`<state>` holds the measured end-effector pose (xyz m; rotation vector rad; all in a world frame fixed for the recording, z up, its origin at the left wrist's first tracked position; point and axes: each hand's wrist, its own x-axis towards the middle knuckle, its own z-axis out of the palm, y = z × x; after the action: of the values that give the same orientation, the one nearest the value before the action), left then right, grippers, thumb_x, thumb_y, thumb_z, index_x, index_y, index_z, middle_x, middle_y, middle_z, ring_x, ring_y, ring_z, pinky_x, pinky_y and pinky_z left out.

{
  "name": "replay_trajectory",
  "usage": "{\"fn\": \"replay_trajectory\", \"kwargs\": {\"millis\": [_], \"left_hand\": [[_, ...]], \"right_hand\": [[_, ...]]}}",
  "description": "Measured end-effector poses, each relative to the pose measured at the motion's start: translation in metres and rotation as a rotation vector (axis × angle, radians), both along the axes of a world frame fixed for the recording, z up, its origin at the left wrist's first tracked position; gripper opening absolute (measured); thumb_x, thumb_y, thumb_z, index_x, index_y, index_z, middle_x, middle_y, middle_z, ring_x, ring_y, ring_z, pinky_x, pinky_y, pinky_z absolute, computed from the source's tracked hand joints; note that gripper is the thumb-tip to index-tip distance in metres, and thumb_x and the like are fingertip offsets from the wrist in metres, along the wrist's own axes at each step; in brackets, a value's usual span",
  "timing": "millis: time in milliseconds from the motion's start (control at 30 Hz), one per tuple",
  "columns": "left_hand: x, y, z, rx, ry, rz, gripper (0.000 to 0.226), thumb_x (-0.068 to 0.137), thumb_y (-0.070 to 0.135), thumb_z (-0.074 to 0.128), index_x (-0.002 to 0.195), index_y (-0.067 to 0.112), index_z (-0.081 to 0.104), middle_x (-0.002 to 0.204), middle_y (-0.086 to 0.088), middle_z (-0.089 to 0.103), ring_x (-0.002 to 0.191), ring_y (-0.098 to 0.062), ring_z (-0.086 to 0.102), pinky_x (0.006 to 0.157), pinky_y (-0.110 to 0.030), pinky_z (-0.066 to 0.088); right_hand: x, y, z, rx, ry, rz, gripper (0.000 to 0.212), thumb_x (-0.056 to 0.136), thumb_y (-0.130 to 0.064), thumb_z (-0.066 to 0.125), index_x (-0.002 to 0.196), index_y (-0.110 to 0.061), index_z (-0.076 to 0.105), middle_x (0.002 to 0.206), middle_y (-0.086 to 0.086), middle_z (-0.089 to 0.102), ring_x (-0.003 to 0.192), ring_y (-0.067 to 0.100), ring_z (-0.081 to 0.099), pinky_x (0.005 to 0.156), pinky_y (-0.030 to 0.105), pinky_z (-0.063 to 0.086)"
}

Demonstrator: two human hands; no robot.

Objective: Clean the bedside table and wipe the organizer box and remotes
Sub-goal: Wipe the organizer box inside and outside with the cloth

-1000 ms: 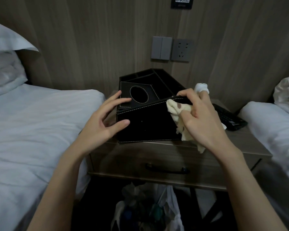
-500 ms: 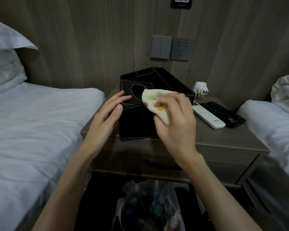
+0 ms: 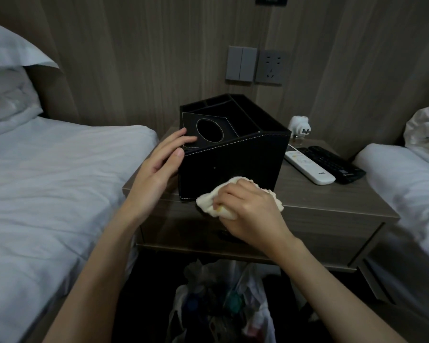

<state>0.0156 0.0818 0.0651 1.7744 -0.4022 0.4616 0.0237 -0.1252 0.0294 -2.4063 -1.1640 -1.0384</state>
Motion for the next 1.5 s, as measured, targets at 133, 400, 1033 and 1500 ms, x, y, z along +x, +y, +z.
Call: {"fn": "replay_trajectory", "kwargs": {"millis": [133, 400, 1033, 1500], "left_hand": [[-0.001, 0.001, 0.001, -0.066, 0.029, -0.052, 0.039, 0.092, 0.044, 0.048, 0.129, 0.035, 0.059, 0.145, 0.024, 0.044, 0.139, -0.001, 0.034, 0.117, -0.049, 0.025], [0.0, 0.006, 0.001, -0.135, 0.059, -0.082, 0.035, 0.094, 0.025, 0.047, 0.127, 0.031, 0.06, 0.143, 0.022, 0.047, 0.138, -0.003, 0.036, 0.117, -0.046, 0.026], [-0.001, 0.007, 0.006, -0.185, 0.094, -0.137, 0.064, 0.085, -0.02, 0.032, 0.126, 0.021, 0.057, 0.146, 0.015, 0.044, 0.134, 0.001, 0.04, 0.094, -0.016, 0.046], [-0.003, 0.014, 0.013, -0.124, 0.177, -0.151, 0.075, 0.078, -0.024, 0.031, 0.128, 0.026, 0.055, 0.142, 0.024, 0.045, 0.128, 0.011, 0.042, 0.108, -0.02, 0.038]], "right_hand": [[-0.011, -0.001, 0.013, -0.024, -0.033, 0.055, 0.009, 0.077, -0.017, 0.059, 0.08, -0.016, 0.068, 0.082, -0.001, 0.063, 0.079, 0.021, 0.057, 0.062, 0.033, 0.047], [-0.012, 0.01, 0.056, 0.215, -0.058, -0.035, 0.043, 0.079, -0.009, 0.066, 0.121, -0.012, 0.064, 0.115, 0.01, 0.057, 0.108, 0.021, 0.051, 0.077, 0.031, 0.052], [-0.004, 0.014, -0.002, -0.062, 0.05, 0.112, 0.025, 0.072, -0.017, 0.069, 0.096, -0.021, 0.075, 0.081, -0.002, 0.062, 0.077, 0.021, 0.057, 0.059, 0.036, 0.051], [-0.005, 0.047, 0.028, 0.131, -0.187, -0.032, 0.038, 0.082, -0.006, 0.062, 0.119, -0.014, 0.068, 0.095, 0.006, 0.063, 0.082, 0.021, 0.049, 0.069, 0.028, 0.038]]}}
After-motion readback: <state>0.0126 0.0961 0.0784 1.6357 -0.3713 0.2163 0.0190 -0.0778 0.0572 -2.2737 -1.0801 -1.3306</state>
